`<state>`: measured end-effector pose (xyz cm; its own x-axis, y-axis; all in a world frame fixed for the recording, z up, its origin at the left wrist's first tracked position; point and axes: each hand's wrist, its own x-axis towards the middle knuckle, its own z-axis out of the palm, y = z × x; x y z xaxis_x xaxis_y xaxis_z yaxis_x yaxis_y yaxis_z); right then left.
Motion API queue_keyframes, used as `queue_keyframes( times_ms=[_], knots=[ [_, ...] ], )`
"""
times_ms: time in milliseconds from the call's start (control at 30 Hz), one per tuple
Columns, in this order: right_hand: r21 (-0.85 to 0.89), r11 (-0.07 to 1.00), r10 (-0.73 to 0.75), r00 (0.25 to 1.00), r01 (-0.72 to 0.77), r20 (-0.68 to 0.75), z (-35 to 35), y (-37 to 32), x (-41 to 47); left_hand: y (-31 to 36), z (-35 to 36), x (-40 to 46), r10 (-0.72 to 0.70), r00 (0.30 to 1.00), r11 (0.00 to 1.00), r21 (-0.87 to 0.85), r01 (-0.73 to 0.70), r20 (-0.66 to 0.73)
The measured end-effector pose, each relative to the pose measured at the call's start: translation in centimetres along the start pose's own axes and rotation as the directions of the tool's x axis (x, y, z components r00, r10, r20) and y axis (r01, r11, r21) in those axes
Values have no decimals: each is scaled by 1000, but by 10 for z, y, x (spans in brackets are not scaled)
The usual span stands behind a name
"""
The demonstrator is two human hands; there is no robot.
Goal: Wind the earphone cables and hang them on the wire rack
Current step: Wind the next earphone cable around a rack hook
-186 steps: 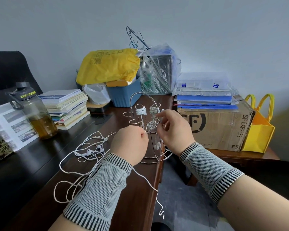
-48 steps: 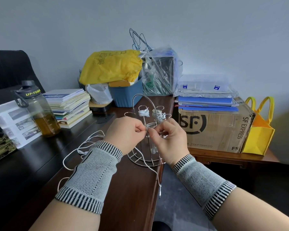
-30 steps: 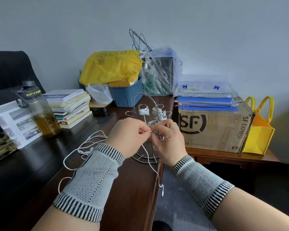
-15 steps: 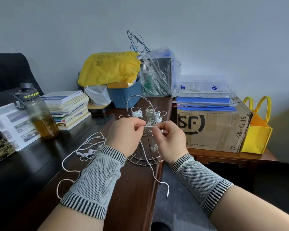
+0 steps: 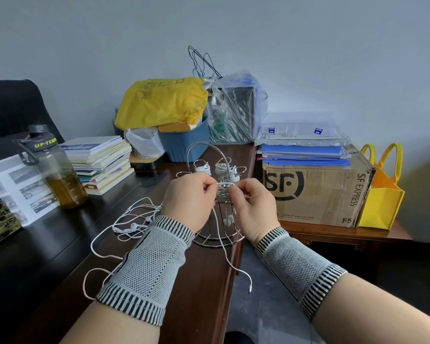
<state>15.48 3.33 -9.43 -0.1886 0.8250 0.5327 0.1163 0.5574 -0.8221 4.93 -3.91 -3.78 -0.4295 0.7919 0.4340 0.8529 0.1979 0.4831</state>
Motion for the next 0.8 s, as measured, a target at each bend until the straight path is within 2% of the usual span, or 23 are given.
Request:
queue_keyframes(
  times_ms=[167,467,600,800],
  knots=[
    [71,988,135,990,-137,29,-2,-1,6,9,4,1,-13,1000,996,85,14,-19],
    [147,948,274,959,-281,67,-2,1,19,9,10,6,-39,999,995,87,42,-35],
    [211,902,357,925,-377,126,-4,0,25,9,7,10,-49,998,992,114,52,-33],
    [100,915,380,917,-392,124,-3,-4,32,5,5,8,-2,1000,979,202,4,-11]
  ],
)
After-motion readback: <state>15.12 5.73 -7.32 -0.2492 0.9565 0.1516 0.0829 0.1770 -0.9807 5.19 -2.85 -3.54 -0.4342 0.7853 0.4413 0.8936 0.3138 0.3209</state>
